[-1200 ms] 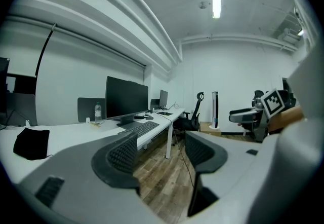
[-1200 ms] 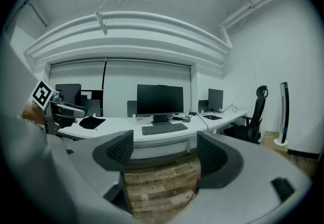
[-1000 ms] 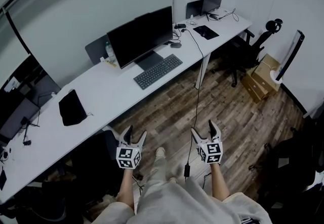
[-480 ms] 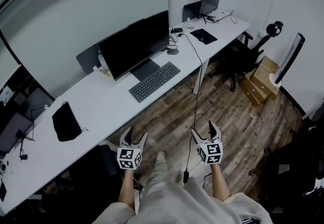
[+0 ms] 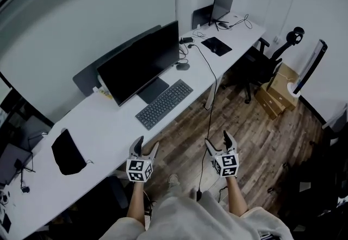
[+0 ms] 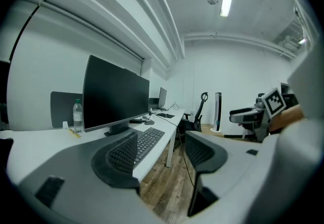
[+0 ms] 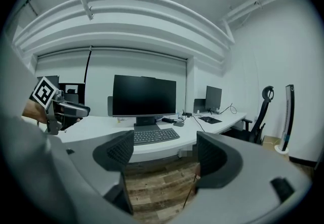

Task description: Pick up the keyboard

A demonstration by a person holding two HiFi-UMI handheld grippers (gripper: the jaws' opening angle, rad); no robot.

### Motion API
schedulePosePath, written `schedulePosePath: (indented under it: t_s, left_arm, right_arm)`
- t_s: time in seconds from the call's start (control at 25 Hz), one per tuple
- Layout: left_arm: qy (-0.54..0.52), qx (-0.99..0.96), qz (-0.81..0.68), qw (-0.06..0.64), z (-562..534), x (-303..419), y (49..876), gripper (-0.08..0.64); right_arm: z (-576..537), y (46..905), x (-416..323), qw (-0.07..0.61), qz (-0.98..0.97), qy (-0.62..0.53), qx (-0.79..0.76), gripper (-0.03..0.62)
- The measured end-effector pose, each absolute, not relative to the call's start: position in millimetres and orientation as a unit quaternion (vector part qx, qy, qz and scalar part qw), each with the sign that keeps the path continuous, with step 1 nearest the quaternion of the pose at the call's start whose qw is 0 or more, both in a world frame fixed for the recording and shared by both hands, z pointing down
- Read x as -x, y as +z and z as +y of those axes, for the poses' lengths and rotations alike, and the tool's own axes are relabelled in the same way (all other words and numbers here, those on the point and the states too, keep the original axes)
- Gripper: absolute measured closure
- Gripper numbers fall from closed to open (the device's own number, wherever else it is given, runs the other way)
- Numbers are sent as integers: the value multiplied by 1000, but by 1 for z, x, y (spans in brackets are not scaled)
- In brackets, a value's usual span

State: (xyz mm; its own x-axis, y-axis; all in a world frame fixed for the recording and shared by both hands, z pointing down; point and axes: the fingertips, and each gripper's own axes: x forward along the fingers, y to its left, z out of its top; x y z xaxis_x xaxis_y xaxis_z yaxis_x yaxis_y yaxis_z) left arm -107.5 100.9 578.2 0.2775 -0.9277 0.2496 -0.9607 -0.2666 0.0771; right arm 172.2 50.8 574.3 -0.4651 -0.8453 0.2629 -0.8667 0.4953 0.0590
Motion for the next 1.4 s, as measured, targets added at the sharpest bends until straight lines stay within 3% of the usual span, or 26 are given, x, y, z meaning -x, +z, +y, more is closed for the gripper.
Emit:
schedulePosePath:
  t_s: [0.72, 1.4]
  left_arm:
    - [77, -815, -564, 108, -56, 156, 584, 272]
    - [86, -826, -546, 111, -126, 142, 598, 272]
  right_arm:
    - [-83, 570, -128, 136, -832, 36, -536, 224]
    - [-135, 584, -144, 140, -818, 45, -556, 227]
